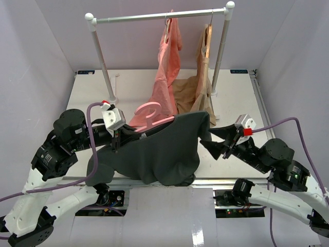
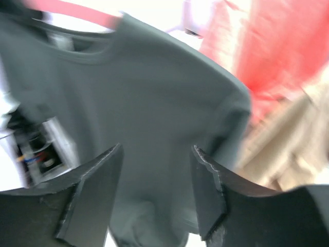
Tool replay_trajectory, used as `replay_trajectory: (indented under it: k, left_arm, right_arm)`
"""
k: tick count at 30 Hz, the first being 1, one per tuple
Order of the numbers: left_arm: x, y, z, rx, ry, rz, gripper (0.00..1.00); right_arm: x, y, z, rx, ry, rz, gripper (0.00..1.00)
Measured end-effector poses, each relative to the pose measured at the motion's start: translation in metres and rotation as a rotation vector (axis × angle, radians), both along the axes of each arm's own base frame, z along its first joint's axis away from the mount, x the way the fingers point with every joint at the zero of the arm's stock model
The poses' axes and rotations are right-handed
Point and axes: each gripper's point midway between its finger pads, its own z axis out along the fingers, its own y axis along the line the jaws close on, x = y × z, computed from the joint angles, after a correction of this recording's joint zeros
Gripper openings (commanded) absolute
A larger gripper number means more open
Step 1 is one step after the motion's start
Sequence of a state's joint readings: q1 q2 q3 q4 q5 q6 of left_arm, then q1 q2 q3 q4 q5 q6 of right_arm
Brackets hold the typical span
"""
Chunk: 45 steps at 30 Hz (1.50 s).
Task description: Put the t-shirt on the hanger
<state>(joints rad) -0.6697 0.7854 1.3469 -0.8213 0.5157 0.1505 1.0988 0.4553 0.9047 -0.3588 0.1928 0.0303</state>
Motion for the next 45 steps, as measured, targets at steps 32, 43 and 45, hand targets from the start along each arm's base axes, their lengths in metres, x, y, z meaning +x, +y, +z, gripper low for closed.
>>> replay_trajectory:
  k: [32, 43, 45]
  left_arm:
    - [-0.008, -0.028, -0.054, 0.054, 0.144, -0.184, 0.40]
    - [0.017, 0.002, 0.042, -0.060, -0.071, 0.078, 0.58]
    - [0.016, 0.018, 0.057, -0.097, -0.116, 0.154, 0.57]
  right_arm:
    - [-0.007, 0.160, 0.076, -0.121, -0.168, 0.505, 0.08]
    - [0.005, 0.144, 0.088, -0.168, -0.183, 0.407, 0.08]
    - [0.007, 0.139, 0.094, -0.164, -0.195, 0.382, 0.08]
